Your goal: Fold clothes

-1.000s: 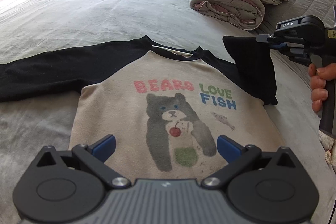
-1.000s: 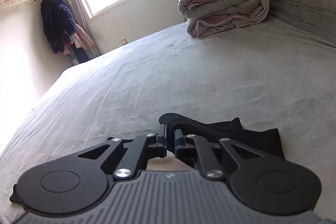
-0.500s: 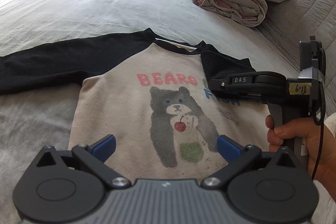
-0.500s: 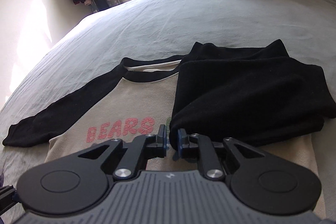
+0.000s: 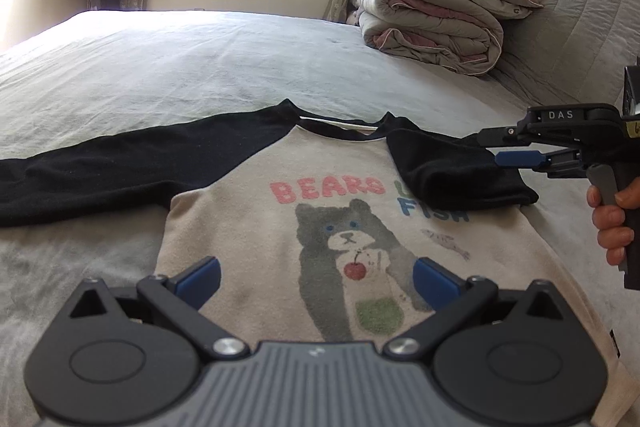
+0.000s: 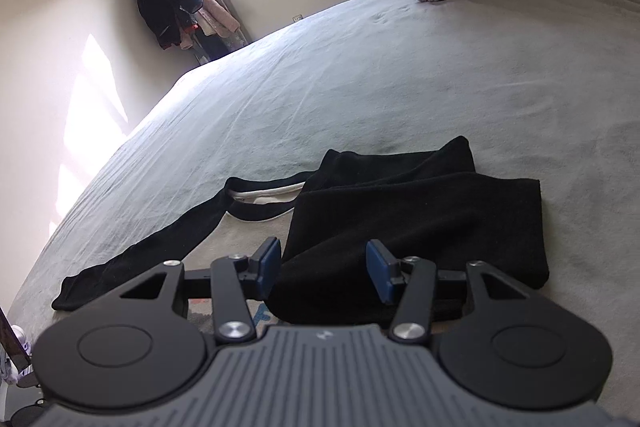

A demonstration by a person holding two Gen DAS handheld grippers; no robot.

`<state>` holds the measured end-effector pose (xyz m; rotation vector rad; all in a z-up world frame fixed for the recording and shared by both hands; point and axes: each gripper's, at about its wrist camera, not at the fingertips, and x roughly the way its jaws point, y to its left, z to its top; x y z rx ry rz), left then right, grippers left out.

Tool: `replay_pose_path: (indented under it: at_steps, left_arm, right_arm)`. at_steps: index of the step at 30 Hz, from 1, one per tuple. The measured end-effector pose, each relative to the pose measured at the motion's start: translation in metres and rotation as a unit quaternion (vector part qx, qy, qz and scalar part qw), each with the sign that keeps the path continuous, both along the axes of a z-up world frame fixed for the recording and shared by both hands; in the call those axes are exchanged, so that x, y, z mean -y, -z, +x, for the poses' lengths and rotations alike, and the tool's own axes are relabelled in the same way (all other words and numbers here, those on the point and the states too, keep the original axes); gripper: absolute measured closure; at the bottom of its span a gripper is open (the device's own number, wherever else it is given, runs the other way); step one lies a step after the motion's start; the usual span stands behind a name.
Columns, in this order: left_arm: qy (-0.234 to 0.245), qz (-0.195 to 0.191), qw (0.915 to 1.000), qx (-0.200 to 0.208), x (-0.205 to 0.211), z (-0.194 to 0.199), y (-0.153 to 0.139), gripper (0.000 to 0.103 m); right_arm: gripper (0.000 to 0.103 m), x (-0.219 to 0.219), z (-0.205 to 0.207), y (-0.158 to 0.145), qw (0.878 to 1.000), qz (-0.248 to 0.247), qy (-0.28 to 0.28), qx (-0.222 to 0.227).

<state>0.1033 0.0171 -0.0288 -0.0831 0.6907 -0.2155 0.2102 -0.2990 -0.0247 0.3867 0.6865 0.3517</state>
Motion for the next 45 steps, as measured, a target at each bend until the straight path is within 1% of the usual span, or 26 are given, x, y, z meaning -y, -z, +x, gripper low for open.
replay_pose_path:
  at_steps: [2,6,8,9,11,13,16,19,21,23,24,26,27,28,32,34,37,38,39,40,41,42,43,45]
  left_arm:
    - [-0.001,0.01,0.9999,0.01,0.01,0.004,-0.004,0.001]
    - [-0.004,0.029,0.9991,0.029,0.031,0.013,-0.013,0.001]
    - [-0.001,0.043,0.9984,0.037,0.046,0.019,-0.017,0.001]
    - [0.003,0.049,0.998,0.04,0.056,0.024,-0.019,0.001]
    - [0.016,0.053,0.9973,0.048,0.077,0.036,-0.023,0.001]
    - [0.027,0.047,0.9971,0.054,0.096,0.047,-0.025,0.001]
    - [0.045,0.031,0.9969,0.056,0.128,0.065,-0.024,0.003]
    - [0.071,0.015,0.9956,0.06,0.158,0.078,-0.022,0.004]
    - [0.09,0.018,0.9937,0.063,0.175,0.084,-0.018,0.004]
    - [0.11,0.025,0.9914,0.067,0.19,0.089,-0.013,0.006]
    - [0.122,0.032,0.9897,0.068,0.197,0.091,-0.01,0.009]
    - [0.155,0.049,0.9839,0.073,0.213,0.094,-0.004,0.015]
    - [0.174,0.062,0.9797,0.078,0.221,0.093,-0.001,0.019]
    - [0.192,0.078,0.9745,0.085,0.23,0.091,0.002,0.021]
    - [0.257,0.149,0.9493,0.105,0.258,0.082,0.013,0.023]
    - [0.283,0.183,0.9349,0.112,0.27,0.079,0.019,0.028]
    - [0.298,0.219,0.921,0.123,0.278,0.076,0.024,0.031]
    - [0.297,0.221,0.9207,0.122,0.278,0.078,0.023,0.033]
    - [0.294,0.219,0.923,0.119,0.278,0.08,0.021,0.041]
    - [0.29,0.216,0.9252,0.115,0.278,0.082,0.02,0.053]
    - [0.283,0.206,0.93,0.112,0.275,0.084,0.017,0.059]
    - [0.275,0.191,0.9362,0.108,0.271,0.087,0.015,0.073]
    - [0.266,0.175,0.942,0.105,0.267,0.089,0.012,0.084]
    - [0.249,0.145,0.9526,0.098,0.258,0.093,0.007,0.089]
  right_arm:
    - [0.049,0.011,0.004,-0.004,1.0,0.003,-0.001,0.02]
    - [0.044,0.023,0.007,-0.001,0.997,-0.029,0.021,0.067]
    - [0.043,0.037,0.005,0.007,0.996,-0.019,0.036,0.079]
    - [0.043,0.046,0.004,0.013,0.996,-0.005,0.038,0.077]
    - [0.043,0.063,0.008,0.023,0.997,0.019,0.04,0.07]
    - [0.043,0.08,0.015,0.028,0.996,0.039,0.06,0.057]
    - [0.043,0.108,0.021,0.035,0.993,0.097,0.063,0.02]
    - [0.043,0.122,0.029,0.052,0.985,0.16,0.055,-0.03]
    - [0.044,0.13,0.033,0.062,0.977,0.198,0.049,-0.06]
    - [0.046,0.133,0.034,0.062,0.978,0.196,0.043,-0.061]
    - [0.046,0.134,0.033,0.059,0.979,0.19,0.044,-0.062]
    - [0.046,0.137,0.031,0.055,0.98,0.182,0.052,-0.058]
    - [0.045,0.139,0.029,0.053,0.98,0.181,0.058,-0.054]
    - [0.045,0.142,0.028,0.052,0.979,0.188,0.061,-0.052]
    - [0.045,0.151,0.026,0.052,0.974,0.211,0.071,-0.045]
    - [0.045,0.153,0.026,0.054,0.972,0.219,0.072,-0.043]
    - [0.045,0.156,0.025,0.055,0.969,0.232,0.074,-0.041]
    - [0.045,0.157,0.025,0.055,0.968,0.236,0.075,-0.04]
    - [0.045,0.158,0.027,0.055,0.967,0.239,0.074,-0.039]
    - [0.045,0.158,0.028,0.055,0.967,0.241,0.073,-0.039]
    - [0.045,0.158,0.029,0.054,0.967,0.24,0.072,-0.038]
    - [0.045,0.158,0.029,0.054,0.968,0.239,0.072,-0.038]
    - [0.045,0.157,0.029,0.054,0.968,0.237,0.072,-0.038]
    - [0.045,0.156,0.031,0.055,0.969,0.234,0.071,-0.04]
